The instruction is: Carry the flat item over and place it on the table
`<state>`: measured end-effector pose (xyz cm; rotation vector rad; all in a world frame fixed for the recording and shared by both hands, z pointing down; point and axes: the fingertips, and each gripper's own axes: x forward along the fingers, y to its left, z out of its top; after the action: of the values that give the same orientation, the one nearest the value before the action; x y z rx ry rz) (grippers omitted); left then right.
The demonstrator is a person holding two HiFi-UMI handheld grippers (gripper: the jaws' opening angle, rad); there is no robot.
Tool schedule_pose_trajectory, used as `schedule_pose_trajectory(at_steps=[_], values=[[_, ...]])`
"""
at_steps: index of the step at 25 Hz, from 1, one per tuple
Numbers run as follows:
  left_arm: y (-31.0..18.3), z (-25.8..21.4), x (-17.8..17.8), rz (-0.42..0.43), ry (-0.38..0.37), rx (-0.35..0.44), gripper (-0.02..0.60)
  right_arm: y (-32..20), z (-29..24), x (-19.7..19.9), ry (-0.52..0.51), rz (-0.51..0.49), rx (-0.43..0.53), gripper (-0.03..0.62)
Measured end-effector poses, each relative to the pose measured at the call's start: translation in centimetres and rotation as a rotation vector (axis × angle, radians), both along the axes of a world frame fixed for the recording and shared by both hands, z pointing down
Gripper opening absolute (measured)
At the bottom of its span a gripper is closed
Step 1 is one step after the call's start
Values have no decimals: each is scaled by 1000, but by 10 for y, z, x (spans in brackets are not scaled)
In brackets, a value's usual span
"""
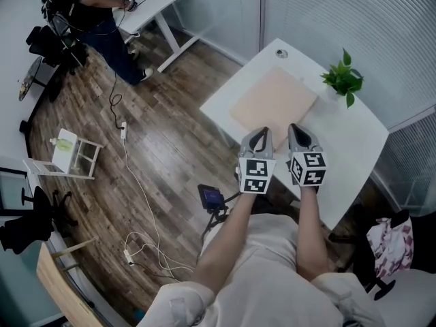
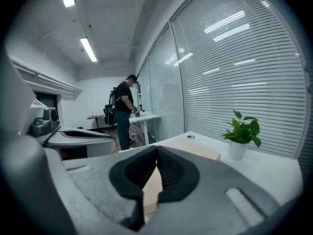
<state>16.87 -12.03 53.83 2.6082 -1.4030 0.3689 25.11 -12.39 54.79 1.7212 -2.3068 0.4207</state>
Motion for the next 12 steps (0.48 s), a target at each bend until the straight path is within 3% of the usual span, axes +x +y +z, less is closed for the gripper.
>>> schedule_pose_trajectory(at_steps=[12], values=[[-31,14,9,-2,-22,-40,8,-36,11,5,-8,-15,-21,2]])
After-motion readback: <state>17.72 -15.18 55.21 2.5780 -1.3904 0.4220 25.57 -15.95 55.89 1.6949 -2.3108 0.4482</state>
